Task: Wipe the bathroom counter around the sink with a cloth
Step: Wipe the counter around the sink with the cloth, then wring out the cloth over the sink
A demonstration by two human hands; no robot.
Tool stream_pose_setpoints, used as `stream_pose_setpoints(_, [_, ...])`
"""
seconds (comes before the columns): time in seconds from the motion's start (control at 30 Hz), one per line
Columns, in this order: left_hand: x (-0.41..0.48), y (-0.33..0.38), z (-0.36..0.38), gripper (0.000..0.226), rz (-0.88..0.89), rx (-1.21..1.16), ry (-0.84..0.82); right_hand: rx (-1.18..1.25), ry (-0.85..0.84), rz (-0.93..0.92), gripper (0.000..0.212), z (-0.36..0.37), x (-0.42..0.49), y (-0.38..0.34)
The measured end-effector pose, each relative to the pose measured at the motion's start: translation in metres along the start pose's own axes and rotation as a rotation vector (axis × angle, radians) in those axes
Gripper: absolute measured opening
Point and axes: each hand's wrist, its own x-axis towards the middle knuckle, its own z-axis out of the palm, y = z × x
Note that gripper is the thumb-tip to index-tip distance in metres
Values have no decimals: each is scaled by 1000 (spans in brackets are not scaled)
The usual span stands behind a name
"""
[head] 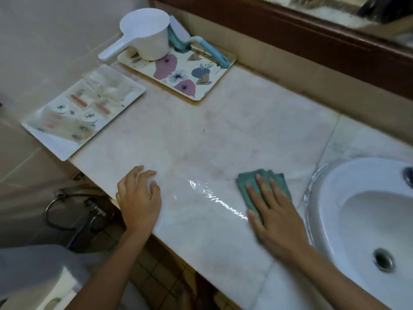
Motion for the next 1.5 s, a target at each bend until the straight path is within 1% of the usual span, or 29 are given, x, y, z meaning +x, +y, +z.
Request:
stream_pose_setpoints(0.07, [0, 2, 1, 25, -20, -4, 19, -12, 19, 176, 63, -5, 40, 22])
stream_pose_setpoints(0.17, [1, 2, 2, 24, -27, -8, 26, 5, 48, 312, 64, -10, 119, 18])
stream_pose_setpoints(0.2, [2, 1, 2, 24, -23, -14, 32, 20, 32, 322, 63, -11, 145, 7])
stream_pose_setpoints(0.27, [3, -1, 3, 24, -11, -20, 48, 51, 7, 280, 62, -9, 184, -31])
stream_pose_setpoints(0.37, [4, -3, 4, 23, -15, -27, 43, 79, -31, 121, 63, 3, 196, -105])
stream_pose_setpoints(0.47, [5, -4, 4, 23, -61, -73, 44, 105, -58, 30, 64, 20, 165, -158])
stream_pose_setpoints(0.63, [3, -3, -2, 34, -98, -241, 75, 143, 21, 68, 63, 37, 69, -191])
stream_pose_setpoints(0.7, [4, -2, -3, 33, -97, -219, 29, 118, 39, 95, 63, 41, 29, -189])
stream_pose_setpoints(0.8, [5, -7, -5, 20, -76, -197, 3, 127, 51, 147, 61, 39, -27, -168])
stream_pose_setpoints(0.9, [0, -6, -11, 19, -108, -222, -47, 188, 89, 261, 61, 34, -78, -138])
stream_pose_setpoints(0.97, [-20, 10, -15, 19, -142, -291, -48, 203, 112, 350, 61, 32, -109, -120])
stream_pose_setpoints(1.0, [-36, 22, -15, 20, -102, -339, -53, 215, 122, 385, 61, 31, -124, -112])
stream_pose_setpoints(1.07, [-77, 48, -10, 21, 75, -436, -127, 249, 147, 440, 60, 28, -150, -100])
stream_pose_setpoints(1.2, [-155, 94, 6, 26, 395, -576, -435, 317, 266, 588, 58, 21, -204, -74])
stream_pose_setpoints(1.27, [-185, 112, 9, 25, 567, -607, -560, 496, 386, 725, 52, 13, -230, -56])
stream_pose_setpoints(1.37, [-218, 133, 9, 27, 758, -616, -707, 888, 521, 996, 36, -18, -255, -27])
stream_pose_setpoints(1.43, [-239, 151, 10, 31, 879, -601, -740, 1307, 601, 1107, 24, -45, -269, -6])
stream_pose_setpoints(1.5, [-255, 173, 14, 41, 1036, -556, -718, 1786, 680, 1094, 18, -70, -283, 13])
